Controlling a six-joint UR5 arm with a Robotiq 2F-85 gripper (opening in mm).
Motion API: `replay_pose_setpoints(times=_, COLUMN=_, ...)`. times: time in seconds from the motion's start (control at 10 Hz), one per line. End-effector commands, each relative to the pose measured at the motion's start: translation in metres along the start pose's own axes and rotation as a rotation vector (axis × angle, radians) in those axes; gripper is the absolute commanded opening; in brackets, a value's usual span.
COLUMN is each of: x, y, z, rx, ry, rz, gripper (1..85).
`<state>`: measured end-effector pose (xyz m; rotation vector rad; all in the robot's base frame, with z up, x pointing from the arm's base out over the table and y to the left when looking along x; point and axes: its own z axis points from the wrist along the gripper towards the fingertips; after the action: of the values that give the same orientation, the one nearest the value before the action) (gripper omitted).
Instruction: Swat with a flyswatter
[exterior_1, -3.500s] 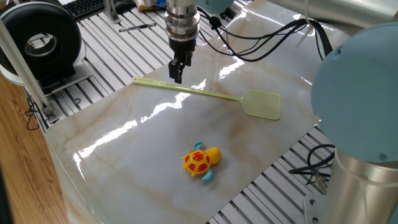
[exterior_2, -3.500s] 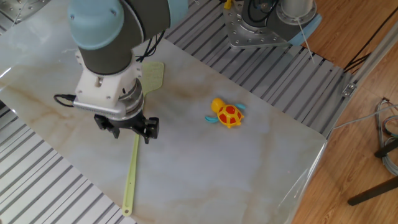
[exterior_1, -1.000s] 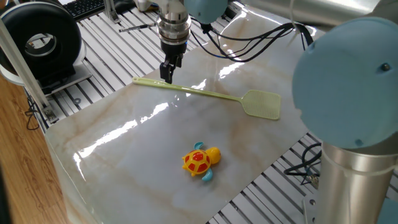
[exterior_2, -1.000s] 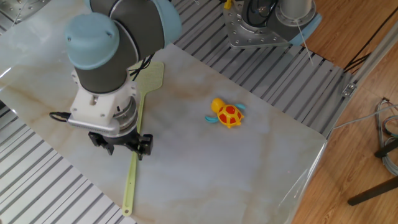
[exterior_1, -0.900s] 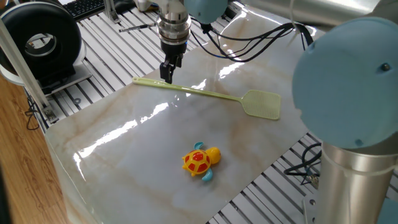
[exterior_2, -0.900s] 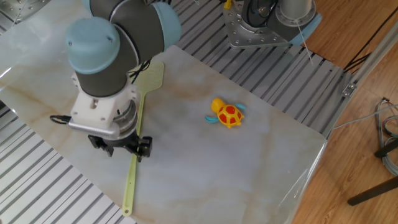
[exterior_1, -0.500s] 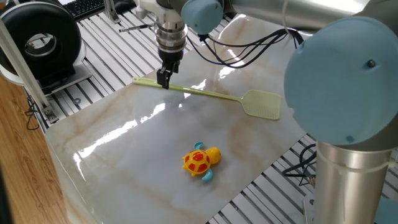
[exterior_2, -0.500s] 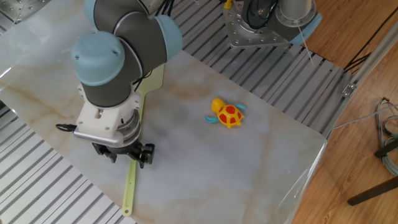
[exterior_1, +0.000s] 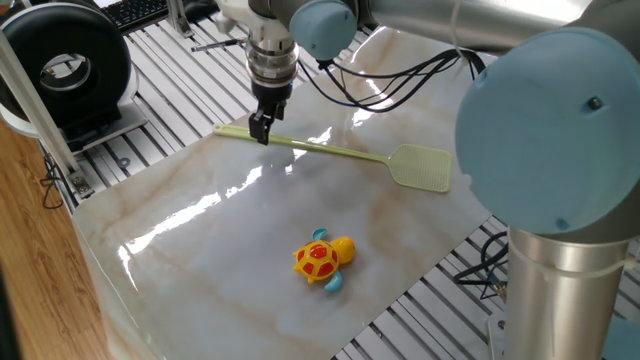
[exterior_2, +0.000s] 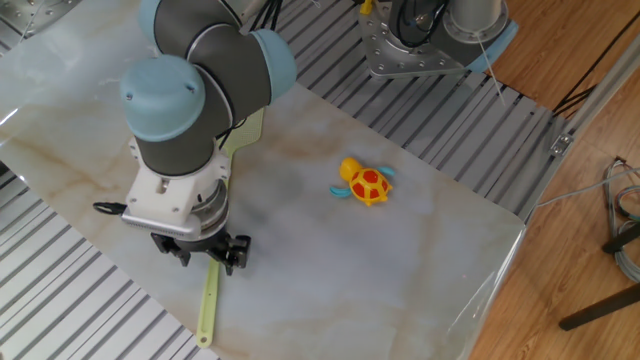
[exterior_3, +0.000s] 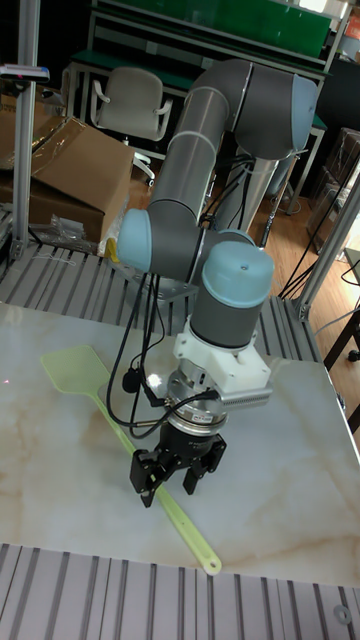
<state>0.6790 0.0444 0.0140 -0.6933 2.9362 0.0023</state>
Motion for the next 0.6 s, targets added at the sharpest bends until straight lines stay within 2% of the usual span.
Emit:
replay_pose_setpoints(times=0.0, x=-0.005, y=0.005, z=-0.005, rx=-0.018, ry=-0.016, rz=0.010, gripper=64.3)
replay_pose_setpoints(times=0.4, x=-0.013, y=0.009, z=-0.005, rx=-0.034, ry=-0.045, rz=-0.002, gripper=60.3)
replay_pose_setpoints(times=0.5, x=-0.016, y=0.010, z=-0.001, rx=-0.039, ry=-0.048, rz=-0.003, gripper=59.3)
